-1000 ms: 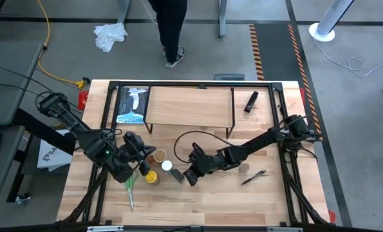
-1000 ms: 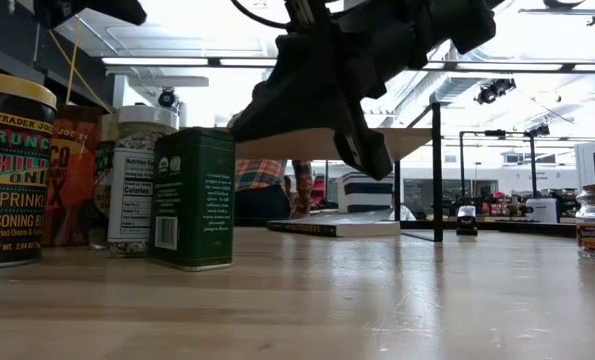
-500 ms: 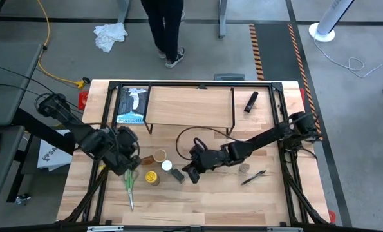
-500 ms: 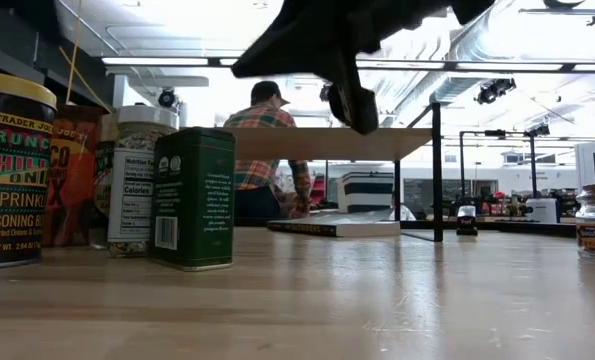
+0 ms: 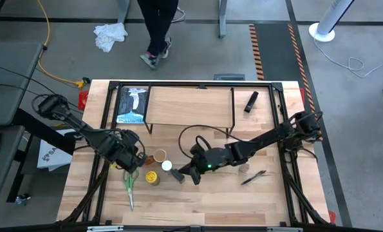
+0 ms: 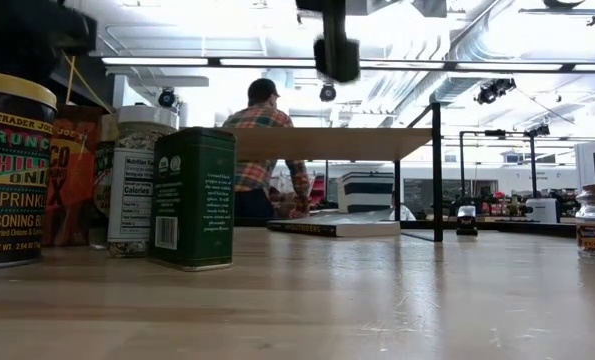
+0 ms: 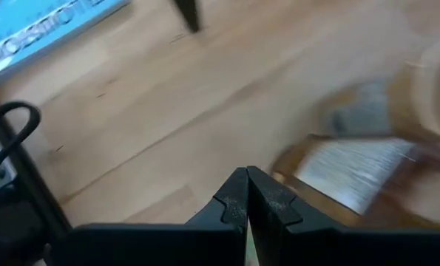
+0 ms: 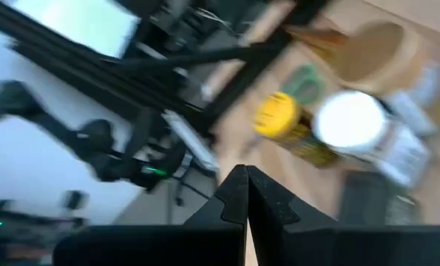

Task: Shelf spices
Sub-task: Adjust the seasoning bottles, can and pack

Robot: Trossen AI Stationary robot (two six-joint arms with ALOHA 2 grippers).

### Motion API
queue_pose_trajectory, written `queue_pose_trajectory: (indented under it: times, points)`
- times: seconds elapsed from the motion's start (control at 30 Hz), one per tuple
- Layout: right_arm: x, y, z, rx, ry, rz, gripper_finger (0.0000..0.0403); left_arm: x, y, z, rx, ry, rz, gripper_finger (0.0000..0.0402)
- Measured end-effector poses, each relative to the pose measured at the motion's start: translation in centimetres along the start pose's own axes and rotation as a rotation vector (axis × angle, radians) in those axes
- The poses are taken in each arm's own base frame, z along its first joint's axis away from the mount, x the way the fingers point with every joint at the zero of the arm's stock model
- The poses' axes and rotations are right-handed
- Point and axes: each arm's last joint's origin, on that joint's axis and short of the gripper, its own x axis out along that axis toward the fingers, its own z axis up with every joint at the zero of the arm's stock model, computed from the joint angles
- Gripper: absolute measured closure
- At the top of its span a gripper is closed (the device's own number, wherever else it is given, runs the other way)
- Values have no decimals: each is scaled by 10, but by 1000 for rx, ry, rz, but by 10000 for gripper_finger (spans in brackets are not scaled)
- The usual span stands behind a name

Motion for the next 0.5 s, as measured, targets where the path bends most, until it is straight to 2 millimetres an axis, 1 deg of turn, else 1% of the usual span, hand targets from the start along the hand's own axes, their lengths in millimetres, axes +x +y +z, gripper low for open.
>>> queue_pose_trajectory:
  times: [0.13,0.23,0.5]
  points:
    - [-13,18,9,1,-50,70,403,11,4,1,-51,12,29,402]
    - [-23,27,15,-18,-76,90,403,18,1,-1,-50,40,-5,402]
    - [-51,48,34,-69,-165,145,403,46,-1,-8,-113,90,-99,402]
